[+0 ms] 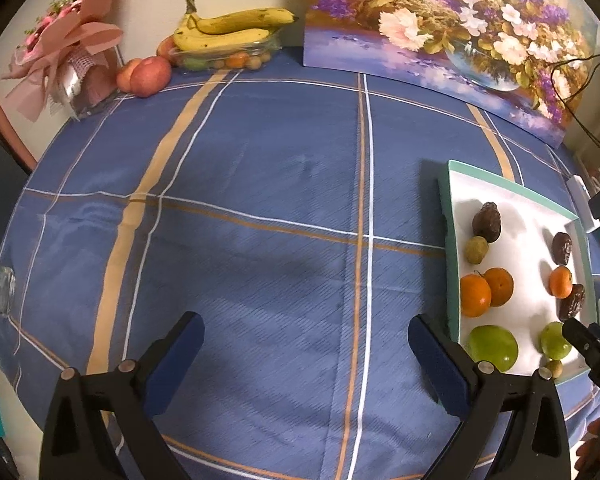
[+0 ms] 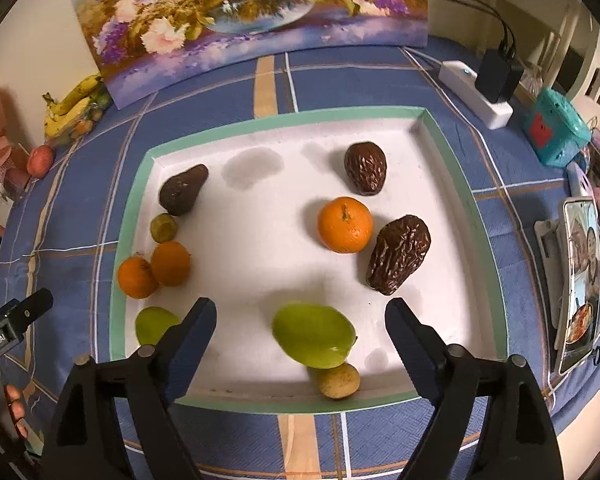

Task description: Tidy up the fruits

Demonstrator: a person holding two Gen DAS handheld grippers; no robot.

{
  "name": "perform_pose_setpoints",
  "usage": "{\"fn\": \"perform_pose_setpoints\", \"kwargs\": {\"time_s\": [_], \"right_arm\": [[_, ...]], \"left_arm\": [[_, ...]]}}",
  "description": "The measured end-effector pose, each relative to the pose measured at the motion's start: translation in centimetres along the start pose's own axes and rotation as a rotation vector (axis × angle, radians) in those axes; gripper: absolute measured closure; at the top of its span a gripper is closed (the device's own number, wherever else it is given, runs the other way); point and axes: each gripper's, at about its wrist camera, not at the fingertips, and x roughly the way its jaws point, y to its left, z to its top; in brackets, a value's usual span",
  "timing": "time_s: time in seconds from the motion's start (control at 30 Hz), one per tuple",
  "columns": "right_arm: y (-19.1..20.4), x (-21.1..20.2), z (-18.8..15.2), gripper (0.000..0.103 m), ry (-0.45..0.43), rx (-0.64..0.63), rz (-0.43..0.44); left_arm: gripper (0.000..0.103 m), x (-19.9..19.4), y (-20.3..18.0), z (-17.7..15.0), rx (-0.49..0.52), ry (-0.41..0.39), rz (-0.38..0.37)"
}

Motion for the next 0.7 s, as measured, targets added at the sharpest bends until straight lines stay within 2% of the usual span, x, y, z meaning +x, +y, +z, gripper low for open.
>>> {"fn": "perform_pose_setpoints", "kwargs": {"time_s": [0.13, 0.4, 0.53, 0.7], "right_arm": [[0.6, -1.1, -0.5, 0.016, -0.023, -0.030, -0.022], [1.8, -2.8, -1.3, 0.016, -0.069, -0.047, -0.029], [2.4, -3.9, -2.2, 0.016, -0.100, -0.059, -0.034], [3.0, -5.0, -3.3, 0.016, -0.127, -0.079, -0.029]], "left_arm": [[0.000, -0.7, 0.4, -0.7, 0.012, -0.011, 0.039], [0.000, -3.0, 1.0, -1.8, 0.035, -0.085, 0.102], [0.000, -3.8, 0.9, -2.6, 0.050, -0.102, 0.097], [0.000, -4.4, 0.6, -3.3, 0.064, -0.101, 0.197]]}}
